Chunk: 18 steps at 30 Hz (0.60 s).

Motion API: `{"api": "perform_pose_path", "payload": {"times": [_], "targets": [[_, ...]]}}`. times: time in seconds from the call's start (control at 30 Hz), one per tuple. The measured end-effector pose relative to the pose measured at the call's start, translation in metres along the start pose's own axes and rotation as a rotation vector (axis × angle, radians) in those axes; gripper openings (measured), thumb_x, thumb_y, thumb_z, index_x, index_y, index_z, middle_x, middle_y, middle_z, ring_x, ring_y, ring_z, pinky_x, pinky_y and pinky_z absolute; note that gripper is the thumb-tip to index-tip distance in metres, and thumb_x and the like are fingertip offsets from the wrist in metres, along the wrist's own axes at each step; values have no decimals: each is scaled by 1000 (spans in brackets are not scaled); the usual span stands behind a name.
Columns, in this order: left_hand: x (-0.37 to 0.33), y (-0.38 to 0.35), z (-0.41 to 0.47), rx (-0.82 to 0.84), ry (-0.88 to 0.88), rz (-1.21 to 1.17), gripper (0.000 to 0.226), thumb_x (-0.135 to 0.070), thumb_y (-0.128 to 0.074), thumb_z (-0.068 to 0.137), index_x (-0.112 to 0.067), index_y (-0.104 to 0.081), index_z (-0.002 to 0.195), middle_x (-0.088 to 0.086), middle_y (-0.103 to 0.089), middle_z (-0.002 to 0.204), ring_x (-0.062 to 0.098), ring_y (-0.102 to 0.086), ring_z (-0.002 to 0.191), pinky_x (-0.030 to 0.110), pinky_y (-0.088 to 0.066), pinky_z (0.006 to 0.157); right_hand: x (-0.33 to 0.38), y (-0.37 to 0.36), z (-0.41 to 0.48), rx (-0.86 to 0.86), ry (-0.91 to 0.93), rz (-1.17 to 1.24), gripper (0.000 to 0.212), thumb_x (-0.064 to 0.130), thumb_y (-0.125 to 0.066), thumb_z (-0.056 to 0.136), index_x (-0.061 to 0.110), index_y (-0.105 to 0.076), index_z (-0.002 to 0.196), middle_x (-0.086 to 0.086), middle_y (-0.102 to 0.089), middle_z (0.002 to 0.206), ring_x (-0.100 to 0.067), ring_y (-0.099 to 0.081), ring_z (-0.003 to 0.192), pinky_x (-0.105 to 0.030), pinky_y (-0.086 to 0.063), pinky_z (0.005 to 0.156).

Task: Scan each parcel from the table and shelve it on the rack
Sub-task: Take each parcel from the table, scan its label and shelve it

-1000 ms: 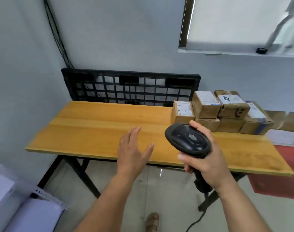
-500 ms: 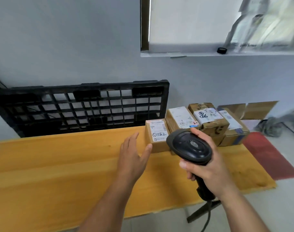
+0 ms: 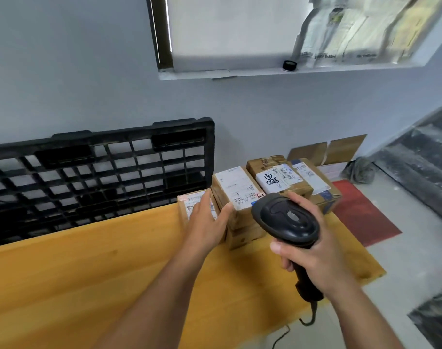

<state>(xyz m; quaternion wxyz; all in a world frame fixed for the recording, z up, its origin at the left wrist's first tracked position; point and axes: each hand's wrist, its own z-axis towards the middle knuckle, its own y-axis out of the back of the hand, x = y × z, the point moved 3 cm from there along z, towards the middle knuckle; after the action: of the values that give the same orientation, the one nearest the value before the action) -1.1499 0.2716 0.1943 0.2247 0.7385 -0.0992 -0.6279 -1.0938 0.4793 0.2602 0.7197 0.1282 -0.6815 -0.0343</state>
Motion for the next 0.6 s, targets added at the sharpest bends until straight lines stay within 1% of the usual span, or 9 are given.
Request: {"api": "perform_pose_path", "payload": {"times": [0.1,0.17,0.27,0.33,0.43,0.5,0.6], "targets": [[-7,-15,11,22,36,-9,71,-51,-55,93,-30,-20,151,1,-38,151,22,-40,135,45,-43,104,-4,12,6,-3,4,13,88,-4,-83,69,56,-51,126,-17,-63,104,-28,-62,51,-34,-54,52],[-10,-25,15,34,69,-35,72,-50,-56,93,-30,-19,151,1,-39,151,22,-40,135,42,-42,101,-6,20,10,2,12,17,88,-3,-84,70,55,-51,126,-18,-62,105,-28,-62,51,-35,-54,53],[-14,-35,16,56,128,-136,72,-40,-58,95,-29,-15,152,0,-40,151,23,-40,136,37,-40,98,-6,31,15,11,23,29,87,3,-87,68,56,-50,127,-19,-62,111,-29,-63,52,-38,-54,54],[-10,-38,16,82,214,-246,81,-36,-60,95,-30,-6,154,1,-36,154,25,-37,138,40,-37,101,-7,38,17,26,21,41,86,10,-86,65,56,-50,127,-17,-63,111,-30,-63,53,-38,-54,54],[2,-43,11,154,307,-337,103,-42,-70,86,-36,8,153,2,-33,156,28,-38,137,41,-38,104,-9,48,18,40,17,48,85,17,-86,61,56,-50,128,-17,-65,108,-30,-64,52,-37,-54,53],[6,-47,7,200,301,-349,114,-38,-76,81,-40,14,151,2,-36,154,25,-42,134,45,-38,109,-11,53,19,53,22,61,86,25,-87,58,55,-49,129,-18,-64,106,-29,-64,52,-38,-53,52],[5,-53,3,229,268,-370,123,-27,-81,77,-43,18,149,3,-40,152,24,-46,132,48,-38,110,-13,58,21,80,13,81,87,32,-86,54,55,-49,129,-18,-64,105,-29,-64,52,-38,-53,53]]}}
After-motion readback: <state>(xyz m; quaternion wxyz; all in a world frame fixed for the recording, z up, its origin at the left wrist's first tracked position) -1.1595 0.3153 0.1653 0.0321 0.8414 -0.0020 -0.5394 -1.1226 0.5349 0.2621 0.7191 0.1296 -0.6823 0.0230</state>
